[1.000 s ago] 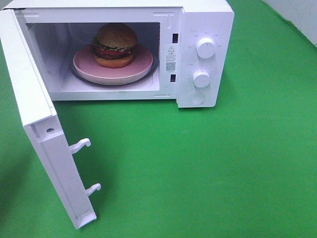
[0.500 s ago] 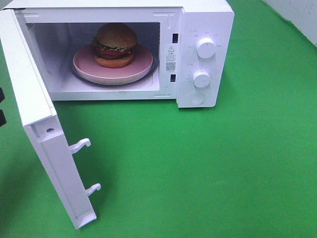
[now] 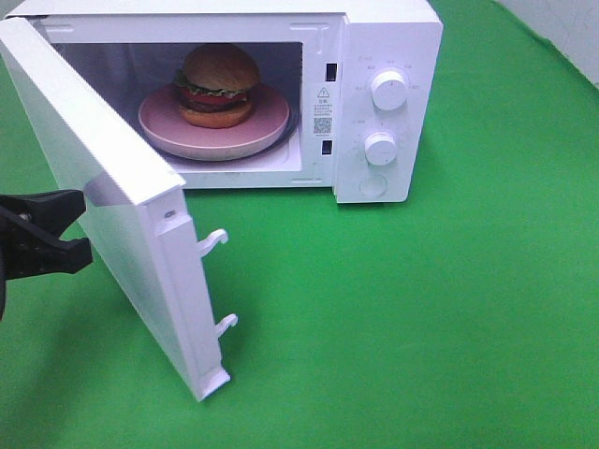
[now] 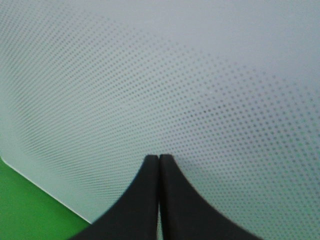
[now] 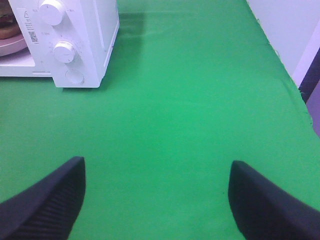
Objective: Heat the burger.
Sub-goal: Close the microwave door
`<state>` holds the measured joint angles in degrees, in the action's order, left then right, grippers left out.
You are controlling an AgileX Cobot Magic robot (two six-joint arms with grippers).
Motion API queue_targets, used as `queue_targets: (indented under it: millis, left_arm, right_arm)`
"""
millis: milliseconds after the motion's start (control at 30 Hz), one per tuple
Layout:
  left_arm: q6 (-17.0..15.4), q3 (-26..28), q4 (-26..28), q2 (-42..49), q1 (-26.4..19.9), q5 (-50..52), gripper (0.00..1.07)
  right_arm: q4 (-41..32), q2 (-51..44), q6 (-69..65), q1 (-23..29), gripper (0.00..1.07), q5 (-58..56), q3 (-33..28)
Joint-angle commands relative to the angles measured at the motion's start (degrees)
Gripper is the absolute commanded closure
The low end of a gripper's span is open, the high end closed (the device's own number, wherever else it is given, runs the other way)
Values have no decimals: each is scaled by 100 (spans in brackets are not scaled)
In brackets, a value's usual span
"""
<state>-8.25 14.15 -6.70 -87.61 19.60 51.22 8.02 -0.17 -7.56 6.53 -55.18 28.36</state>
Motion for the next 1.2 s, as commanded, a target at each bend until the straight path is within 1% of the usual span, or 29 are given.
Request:
queue_targets:
  millis: [33,67,167,200,233,300,400,433,467,500,533,567,633,667,700,733,767,800,833,867,900,967,1000,1033,1067,1100,1133,1167,1200]
  left_arm:
    - [80,143,281,-69,235,109,107]
    - [155,246,458,-149,413,97,107]
    - [201,321,539,-201,510,97,107]
    - [258,487,670,-298,688,57,107]
    - [258,487,670,-298,688,57,107]
    - [269,814,859,-527,928,-17,107]
    - [292,963,922,-625,1020,-86,107]
    - [309,1117,991,-716,1112,-86,107]
    - [309,1117,991,-716,1112,-86,107]
    - [309,1249,1077,-796,1175,-92,107]
    - [309,1249,1077,-796,1175,-92,107]
    - [309,1427,1192,-894,1238,-92,107]
    - [309,1495,1232,-940,1261,-92,107]
    - [304,1667,1232,-1043,1278,-109,107]
    - [304,1667,1232,-1043,1278,-109,107]
    - [309,1851,1255,-1117,1324,-183,107]
    - [309,1851,1255,-1117,1324,-183,107]
    - [309,2023,1255,-1175,1352,-309,107]
    - [309,2023,1255,-1175,1352,-309,107]
    - [332,2194,1266,-1243,1381,-441,107]
    - [332,2194,1266,-1243,1381,-441,107]
    - [332,2458,1243,-1387,1415,-539,107]
    - [332,2458,1243,-1387,1415,-539,107]
    - [327,2636,1232,-1490,1444,-556,107]
    - [327,2636,1232,-1490,1444,-556,107]
    - [327,2819,1232,-1593,1450,-596,107]
    - [327,2819,1232,-1593,1450,-596,107]
    - [315,2985,1226,-1673,1484,-745,107]
    - [315,2985,1226,-1673,1484,-745,107]
  right_arm:
    - [-17,-160,34,-40,31,17,0]
    - [-17,-160,34,-40,31,17,0]
    - [-17,-160,34,-40,31,17,0]
    - [-11,-160,34,-40,31,17,0]
    - [-11,-160,34,-40,31,17,0]
    - [-11,-160,34,-40,31,17,0]
    - [-6,-160,34,-40,31,17,0]
    - [-6,-160,34,-40,31,17,0]
    - [-6,-160,34,-40,31,17,0]
    - [-6,-160,34,-40,31,17,0]
    - [-6,-160,34,-40,31,17,0]
    - [-6,-160,34,-40,31,17,0]
    - [-6,-160,34,-40,31,17,0]
    - [-6,-160,34,-40,31,17,0]
    - [-6,-160,34,-40,31,17,0]
    - [-6,-160,34,-40,31,17,0]
    - [-6,-160,34,-40,31,17,0]
    - [-6,-160,34,-40,31,17,0]
    - [-6,-160,34,-40,31,17,0]
    - [-6,-160,34,-40,31,17,0]
    - [-6,-160,34,-40,31,17,0]
    - [-6,-160,34,-40,31,17,0]
    - [-6,-160,34,-40,31,17,0]
    - [-6,-160,34,-40,31,17,0]
    - [-6,-160,34,-40,31,17,0]
    - [-6,-160,34,-40,31,17,0]
    - [-6,-160,34,-40,31,17,0]
    - [-6,-160,34,-40,31,17,0]
    - [-6,-160,34,-40,31,17,0]
